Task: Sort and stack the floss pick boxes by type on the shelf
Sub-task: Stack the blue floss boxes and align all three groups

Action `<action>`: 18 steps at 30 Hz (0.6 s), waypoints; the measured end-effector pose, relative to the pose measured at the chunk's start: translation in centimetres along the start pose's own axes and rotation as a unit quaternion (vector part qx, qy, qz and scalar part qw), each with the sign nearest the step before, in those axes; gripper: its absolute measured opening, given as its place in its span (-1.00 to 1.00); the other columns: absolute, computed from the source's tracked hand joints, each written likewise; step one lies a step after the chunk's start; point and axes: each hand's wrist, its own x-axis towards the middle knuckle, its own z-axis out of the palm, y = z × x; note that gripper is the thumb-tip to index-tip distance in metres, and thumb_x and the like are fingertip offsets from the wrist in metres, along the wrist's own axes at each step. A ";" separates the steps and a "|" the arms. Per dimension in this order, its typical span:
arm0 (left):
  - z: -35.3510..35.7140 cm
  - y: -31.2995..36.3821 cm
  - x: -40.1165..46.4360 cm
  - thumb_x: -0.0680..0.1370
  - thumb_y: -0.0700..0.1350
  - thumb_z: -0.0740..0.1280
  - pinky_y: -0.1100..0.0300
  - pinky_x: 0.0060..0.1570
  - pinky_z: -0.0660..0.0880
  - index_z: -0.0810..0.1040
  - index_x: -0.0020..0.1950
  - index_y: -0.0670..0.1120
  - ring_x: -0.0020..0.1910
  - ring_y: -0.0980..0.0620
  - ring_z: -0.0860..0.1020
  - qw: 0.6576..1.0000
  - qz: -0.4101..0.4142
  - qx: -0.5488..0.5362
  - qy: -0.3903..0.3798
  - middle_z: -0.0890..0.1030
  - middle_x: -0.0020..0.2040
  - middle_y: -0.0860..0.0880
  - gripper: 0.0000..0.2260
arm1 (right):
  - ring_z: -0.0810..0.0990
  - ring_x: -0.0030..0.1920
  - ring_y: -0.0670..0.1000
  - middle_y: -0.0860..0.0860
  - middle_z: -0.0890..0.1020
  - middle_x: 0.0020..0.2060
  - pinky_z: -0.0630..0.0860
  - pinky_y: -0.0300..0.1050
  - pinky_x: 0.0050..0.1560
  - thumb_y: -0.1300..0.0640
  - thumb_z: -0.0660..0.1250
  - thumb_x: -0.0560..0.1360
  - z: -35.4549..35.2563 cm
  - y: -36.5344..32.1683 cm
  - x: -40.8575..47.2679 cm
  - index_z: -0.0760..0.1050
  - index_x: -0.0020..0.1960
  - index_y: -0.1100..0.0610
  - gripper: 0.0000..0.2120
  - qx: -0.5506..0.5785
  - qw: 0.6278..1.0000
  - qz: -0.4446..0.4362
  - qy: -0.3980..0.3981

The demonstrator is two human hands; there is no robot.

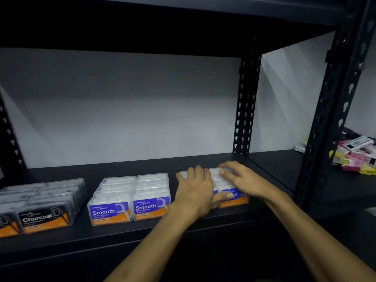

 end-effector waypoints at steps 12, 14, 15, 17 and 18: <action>-0.5 -0.3 -0.2 0.49 0.48 0.02 -0.35 0.34 0.23 0.26 0.48 -0.19 0.37 -0.20 0.33 1.000 0.015 0.021 -0.002 0.36 0.39 -0.20 -0.15 | 0.49 0.20 -0.06 0.01 0.52 0.33 0.31 -0.22 0.14 -0.07 0.26 0.60 0.8 -0.5 -0.3 0.52 0.35 0.03 -0.64 -0.009 0.998 0.020 0.062; -1.1 -0.2 -0.7 0.47 0.50 0.00 -0.33 0.39 0.13 0.28 0.48 -0.16 0.40 -0.19 0.30 0.999 0.015 0.036 0.028 0.34 0.43 -0.21 -0.13 | 0.41 0.39 -0.02 0.00 0.40 0.46 0.24 -0.20 0.28 -0.16 0.22 0.60 0.7 -0.8 -0.8 0.48 0.41 0.01 -0.56 -0.003 0.997 0.023 0.078; -1.4 -0.1 -1.0 0.46 0.52 0.00 -0.32 0.41 0.10 0.29 0.49 -0.15 0.43 -0.19 0.28 0.998 0.018 0.039 0.054 0.31 0.46 -0.22 -0.12 | 0.35 0.45 -0.01 -0.01 0.36 0.49 0.20 -0.17 0.34 -0.19 0.20 0.61 0.6 -0.9 -1.4 0.46 0.43 0.00 -0.53 0.024 0.994 0.019 0.108; -2.5 0.1 -1.8 0.44 0.53 0.02 -0.25 0.42 0.11 0.29 0.49 -0.11 0.48 -0.18 0.23 0.992 0.023 0.010 0.125 0.25 0.51 -0.22 -0.12 | 0.35 0.45 -0.03 -0.02 0.38 0.47 0.23 -0.14 0.38 -0.20 0.16 0.62 0.7 -1.1 -3.0 0.44 0.43 0.02 -0.52 0.117 0.973 0.012 0.199; -3.0 0.2 -2.4 0.45 0.52 0.04 -0.21 0.42 0.14 0.30 0.49 -0.08 0.48 -0.17 0.23 0.986 0.027 -0.020 0.163 0.24 0.53 -0.20 -0.15 | 0.41 0.38 -0.05 -0.02 0.44 0.42 0.28 -0.14 0.34 -0.18 0.14 0.63 0.9 -1.0 -3.9 0.46 0.42 0.03 -0.53 0.161 0.956 0.021 0.245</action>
